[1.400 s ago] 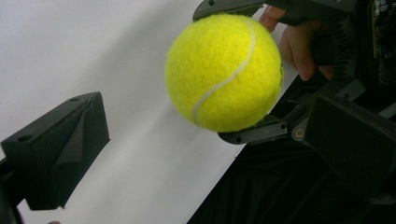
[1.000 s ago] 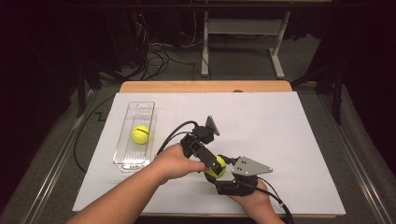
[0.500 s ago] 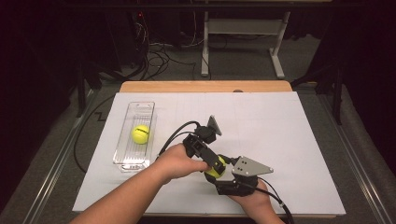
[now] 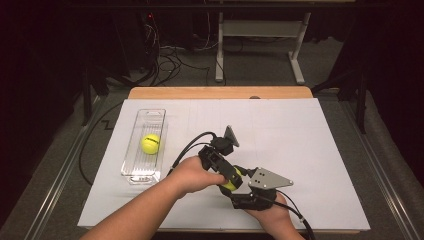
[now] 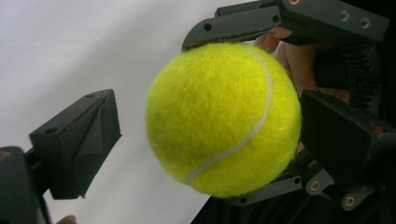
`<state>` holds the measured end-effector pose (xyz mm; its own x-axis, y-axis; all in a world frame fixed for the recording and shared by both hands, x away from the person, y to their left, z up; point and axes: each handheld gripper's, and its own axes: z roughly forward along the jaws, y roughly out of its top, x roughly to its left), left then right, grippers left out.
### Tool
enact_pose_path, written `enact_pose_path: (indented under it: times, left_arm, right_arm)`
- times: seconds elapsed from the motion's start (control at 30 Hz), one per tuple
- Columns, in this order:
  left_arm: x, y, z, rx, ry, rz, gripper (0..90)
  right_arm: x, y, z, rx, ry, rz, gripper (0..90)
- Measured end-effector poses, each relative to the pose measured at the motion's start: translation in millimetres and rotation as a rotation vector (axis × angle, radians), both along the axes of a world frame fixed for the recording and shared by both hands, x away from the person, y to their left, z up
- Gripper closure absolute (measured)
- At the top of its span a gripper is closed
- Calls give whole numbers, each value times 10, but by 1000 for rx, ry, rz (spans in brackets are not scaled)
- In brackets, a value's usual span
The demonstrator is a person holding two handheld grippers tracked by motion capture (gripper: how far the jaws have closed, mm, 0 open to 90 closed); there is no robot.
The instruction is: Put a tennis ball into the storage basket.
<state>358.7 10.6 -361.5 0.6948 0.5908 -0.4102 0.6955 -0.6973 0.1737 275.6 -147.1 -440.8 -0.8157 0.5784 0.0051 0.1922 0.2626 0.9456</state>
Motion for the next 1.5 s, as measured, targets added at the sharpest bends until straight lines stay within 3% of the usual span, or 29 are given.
enact_pose_path:
  times: [0.33, 0.83, 1.5]
  left_arm:
    - [-14, -39, -61, -9, 15, -18, 138]
    - [-6, -13, -35, -30, 20, -18, 241]
    - [-9, -17, -33, -21, 23, -17, 263]
  right_arm:
    - [0, -1, 2, -1, -1, -2, 276]
    - [1, -9, 6, -4, -5, -11, 276]
    - [-2, -1, 3, -12, -8, -9, 275]
